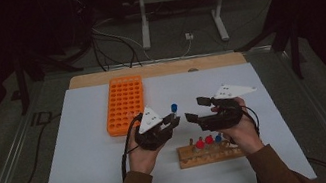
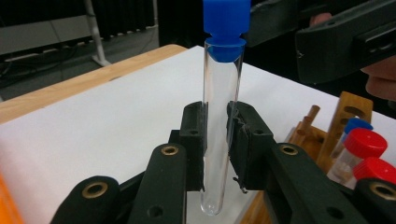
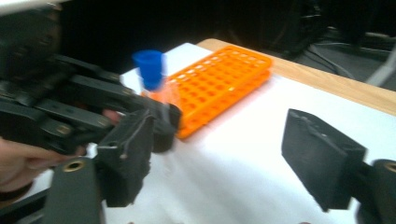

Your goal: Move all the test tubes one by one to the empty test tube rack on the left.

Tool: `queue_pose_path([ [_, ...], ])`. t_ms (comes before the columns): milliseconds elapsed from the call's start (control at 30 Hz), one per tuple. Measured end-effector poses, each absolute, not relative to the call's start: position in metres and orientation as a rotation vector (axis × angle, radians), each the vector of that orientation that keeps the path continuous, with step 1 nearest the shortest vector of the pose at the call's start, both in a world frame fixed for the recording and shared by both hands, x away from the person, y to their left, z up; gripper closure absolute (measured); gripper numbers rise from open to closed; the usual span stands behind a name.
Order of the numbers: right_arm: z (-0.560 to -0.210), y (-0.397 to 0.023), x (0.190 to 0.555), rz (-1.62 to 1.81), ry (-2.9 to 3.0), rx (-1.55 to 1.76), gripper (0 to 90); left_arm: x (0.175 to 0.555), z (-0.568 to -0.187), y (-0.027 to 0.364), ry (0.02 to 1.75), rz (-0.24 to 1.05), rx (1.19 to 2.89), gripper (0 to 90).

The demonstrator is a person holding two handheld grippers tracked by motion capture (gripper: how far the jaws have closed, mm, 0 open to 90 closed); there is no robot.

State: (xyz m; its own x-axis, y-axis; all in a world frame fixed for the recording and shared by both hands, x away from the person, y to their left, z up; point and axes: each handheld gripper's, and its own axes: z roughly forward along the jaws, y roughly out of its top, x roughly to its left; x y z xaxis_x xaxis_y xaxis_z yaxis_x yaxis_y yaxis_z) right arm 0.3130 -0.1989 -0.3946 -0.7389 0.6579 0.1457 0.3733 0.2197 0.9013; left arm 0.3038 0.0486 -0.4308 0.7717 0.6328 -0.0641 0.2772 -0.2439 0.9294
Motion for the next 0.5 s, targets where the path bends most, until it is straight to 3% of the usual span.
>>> queue_pose_path([
  [367, -0.405, -0.220, 0.309, 1.418, 2.125, 1.061, 4.6, 0.305, -0.427, 0.077, 0.762, 0.432, 1.791, 76.5],
  [500, -0.406, -0.228, 0.306, 1.398, 2.092, 1.075, 1.6, 0.305, -0.425, 0.088, 0.781, 0.451, 1.779, 76.5],
])
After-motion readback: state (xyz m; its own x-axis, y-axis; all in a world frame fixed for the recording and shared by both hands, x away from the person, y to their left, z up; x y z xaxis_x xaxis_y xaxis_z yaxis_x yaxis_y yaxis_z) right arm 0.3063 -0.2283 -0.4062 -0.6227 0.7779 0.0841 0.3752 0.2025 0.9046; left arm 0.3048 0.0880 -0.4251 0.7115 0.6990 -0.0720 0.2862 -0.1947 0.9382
